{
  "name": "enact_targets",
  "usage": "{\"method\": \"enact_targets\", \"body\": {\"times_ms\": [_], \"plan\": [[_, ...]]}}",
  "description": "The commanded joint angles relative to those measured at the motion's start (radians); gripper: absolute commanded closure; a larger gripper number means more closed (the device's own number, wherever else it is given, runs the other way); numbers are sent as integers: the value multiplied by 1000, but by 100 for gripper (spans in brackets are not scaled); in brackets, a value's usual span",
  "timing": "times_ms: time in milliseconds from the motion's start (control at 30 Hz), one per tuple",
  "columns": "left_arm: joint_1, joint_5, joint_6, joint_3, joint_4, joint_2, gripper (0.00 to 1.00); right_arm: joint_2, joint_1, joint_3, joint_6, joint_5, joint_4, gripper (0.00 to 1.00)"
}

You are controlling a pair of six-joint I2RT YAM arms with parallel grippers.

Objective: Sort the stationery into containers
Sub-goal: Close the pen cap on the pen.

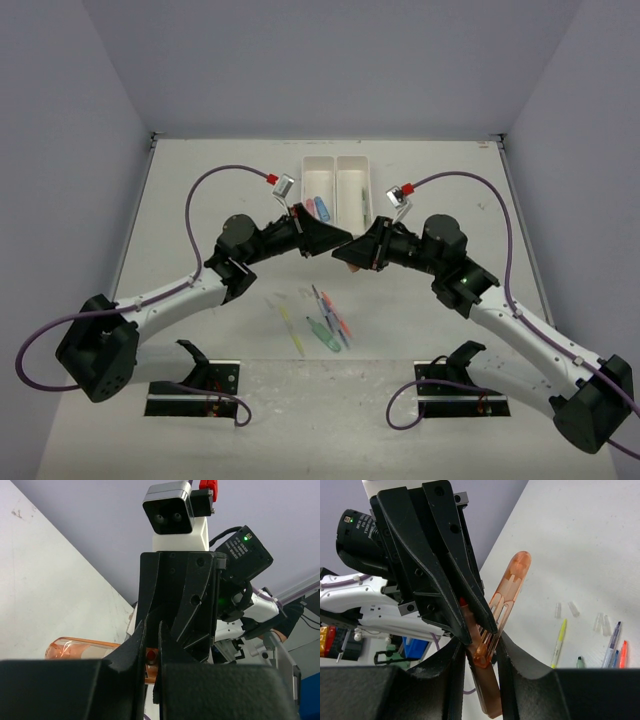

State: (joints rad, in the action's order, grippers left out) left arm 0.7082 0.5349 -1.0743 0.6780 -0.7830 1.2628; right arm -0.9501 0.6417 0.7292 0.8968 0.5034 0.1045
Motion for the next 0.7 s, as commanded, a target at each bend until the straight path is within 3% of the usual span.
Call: {"method": "enact_targets", "body": {"times_ms": [0, 167, 267, 333, 400, 500, 667], "plan": [[10, 2, 108, 40, 94, -32, 100, 15, -7, 45, -61, 31, 52, 99], [8, -13, 265, 147, 220, -56, 100, 41, -5, 13, -120, 82, 43, 100], [10, -31, 333, 190, 265, -76, 69, 53, -5, -2, -138, 90, 44, 100], [10, -69, 374, 218, 279, -85, 39, 60, -5, -10, -148, 98, 41, 100], [8, -92, 410, 270, 307, -85, 30, 67, -5, -13, -154, 96, 40, 100], [8, -118, 435, 333, 343, -74, 27, 74, -7, -14, -167, 85, 35, 100], [10, -293, 473, 391, 485, -95, 22, 109, -7, -20, -197, 61, 31, 100]]}}
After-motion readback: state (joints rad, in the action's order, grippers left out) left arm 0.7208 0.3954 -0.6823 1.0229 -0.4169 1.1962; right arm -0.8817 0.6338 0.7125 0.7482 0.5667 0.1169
